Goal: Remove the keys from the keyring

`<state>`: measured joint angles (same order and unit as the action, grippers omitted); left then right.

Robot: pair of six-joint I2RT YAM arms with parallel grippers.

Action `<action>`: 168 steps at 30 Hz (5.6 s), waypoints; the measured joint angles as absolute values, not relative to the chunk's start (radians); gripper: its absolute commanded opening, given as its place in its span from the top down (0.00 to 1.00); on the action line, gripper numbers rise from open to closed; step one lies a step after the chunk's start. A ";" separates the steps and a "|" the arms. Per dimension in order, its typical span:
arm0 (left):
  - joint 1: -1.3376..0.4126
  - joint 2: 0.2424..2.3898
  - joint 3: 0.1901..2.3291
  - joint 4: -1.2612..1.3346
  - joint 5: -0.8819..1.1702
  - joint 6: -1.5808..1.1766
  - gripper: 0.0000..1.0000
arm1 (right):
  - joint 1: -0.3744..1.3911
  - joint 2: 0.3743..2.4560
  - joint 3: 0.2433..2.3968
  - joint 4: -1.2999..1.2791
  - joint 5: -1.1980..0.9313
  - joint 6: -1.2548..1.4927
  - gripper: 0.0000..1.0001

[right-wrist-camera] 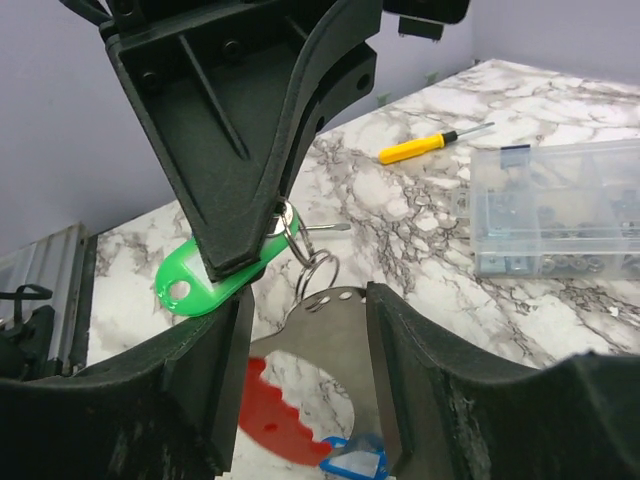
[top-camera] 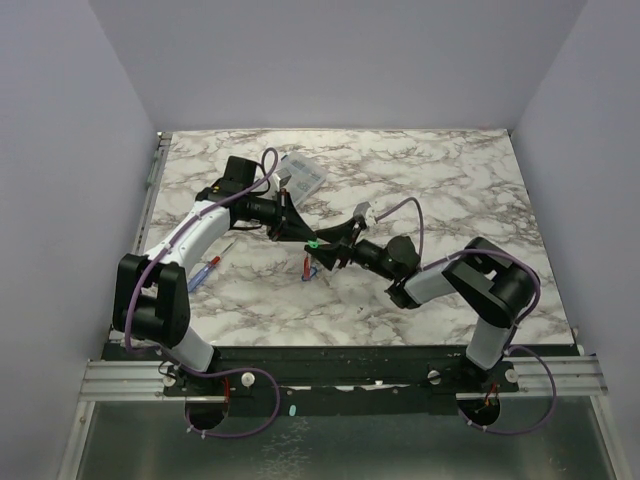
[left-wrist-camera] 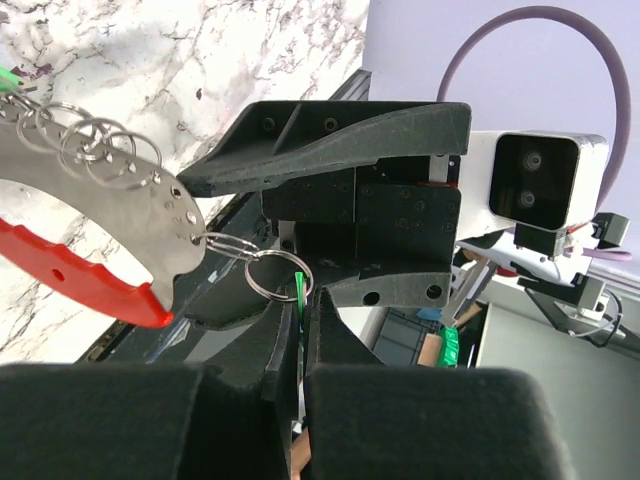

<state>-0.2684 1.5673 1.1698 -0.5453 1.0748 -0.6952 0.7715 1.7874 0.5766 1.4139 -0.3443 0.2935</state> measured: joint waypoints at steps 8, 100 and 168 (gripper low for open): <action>-0.269 1.555 1.153 -0.539 1.097 -0.704 1.00 | 0.780 1.801 0.575 1.471 -0.295 0.249 0.66; -0.196 1.589 1.042 -0.541 0.223 0.186 1.00 | 0.608 1.472 0.486 1.206 -0.312 0.098 0.99; -0.467 1.530 0.672 0.674 0.699 -0.152 0.74 | 0.477 1.446 0.703 0.758 -0.476 0.548 1.00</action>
